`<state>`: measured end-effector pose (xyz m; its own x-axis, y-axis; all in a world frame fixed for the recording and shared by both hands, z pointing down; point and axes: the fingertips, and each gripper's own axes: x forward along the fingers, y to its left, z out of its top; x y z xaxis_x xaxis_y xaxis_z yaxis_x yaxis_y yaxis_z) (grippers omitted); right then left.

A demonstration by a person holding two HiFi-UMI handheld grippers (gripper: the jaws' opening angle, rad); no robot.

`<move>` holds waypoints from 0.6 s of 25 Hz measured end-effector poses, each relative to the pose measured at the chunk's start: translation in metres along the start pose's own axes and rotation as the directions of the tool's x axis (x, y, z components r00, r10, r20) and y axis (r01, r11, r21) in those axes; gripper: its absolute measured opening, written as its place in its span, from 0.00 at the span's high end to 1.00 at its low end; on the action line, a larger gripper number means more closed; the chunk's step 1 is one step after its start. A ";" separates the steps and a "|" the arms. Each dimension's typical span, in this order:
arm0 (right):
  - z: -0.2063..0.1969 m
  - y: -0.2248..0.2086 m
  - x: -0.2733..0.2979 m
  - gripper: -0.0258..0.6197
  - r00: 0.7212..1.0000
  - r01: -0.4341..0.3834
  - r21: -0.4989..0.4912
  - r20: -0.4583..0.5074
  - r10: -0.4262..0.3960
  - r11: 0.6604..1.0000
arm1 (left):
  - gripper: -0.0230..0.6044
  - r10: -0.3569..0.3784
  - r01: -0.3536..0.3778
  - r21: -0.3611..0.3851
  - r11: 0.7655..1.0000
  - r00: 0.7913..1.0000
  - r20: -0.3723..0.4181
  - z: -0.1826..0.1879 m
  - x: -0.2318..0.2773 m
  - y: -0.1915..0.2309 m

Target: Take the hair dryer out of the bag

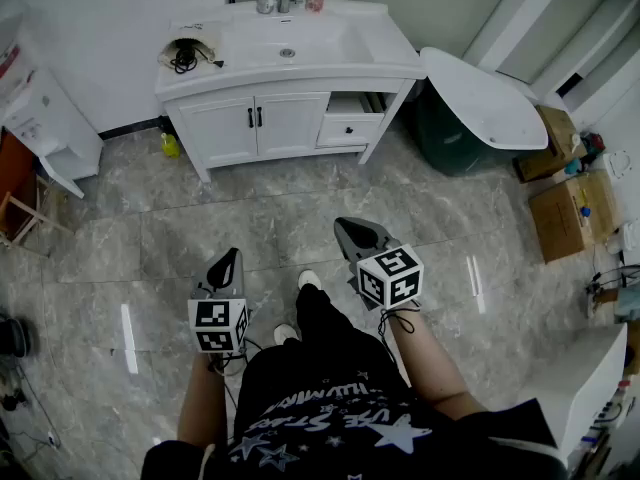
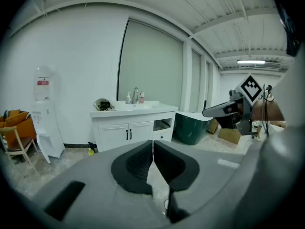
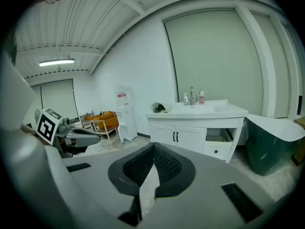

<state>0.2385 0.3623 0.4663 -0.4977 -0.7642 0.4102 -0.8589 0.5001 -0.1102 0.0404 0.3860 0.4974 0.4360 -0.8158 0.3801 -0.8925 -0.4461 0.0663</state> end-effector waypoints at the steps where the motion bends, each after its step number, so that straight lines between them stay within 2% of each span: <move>1: -0.002 0.001 -0.002 0.96 1.000 -0.001 0.004 0.000 0.001 1.000 | 0.92 0.001 -0.001 0.002 1.000 1.000 0.005 0.001 -0.002 -0.001; 15: -0.020 0.005 -0.008 0.96 0.999 -0.019 0.016 -0.027 0.020 1.000 | 0.92 0.023 -0.023 -0.033 0.999 1.000 -0.016 -0.017 -0.023 -0.008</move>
<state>0.2407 0.3787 0.4804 -0.5111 -0.7429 0.4322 -0.8510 0.5081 -0.1330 0.0353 0.4144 0.5043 0.4136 -0.8197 0.3964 -0.9058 -0.4145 0.0878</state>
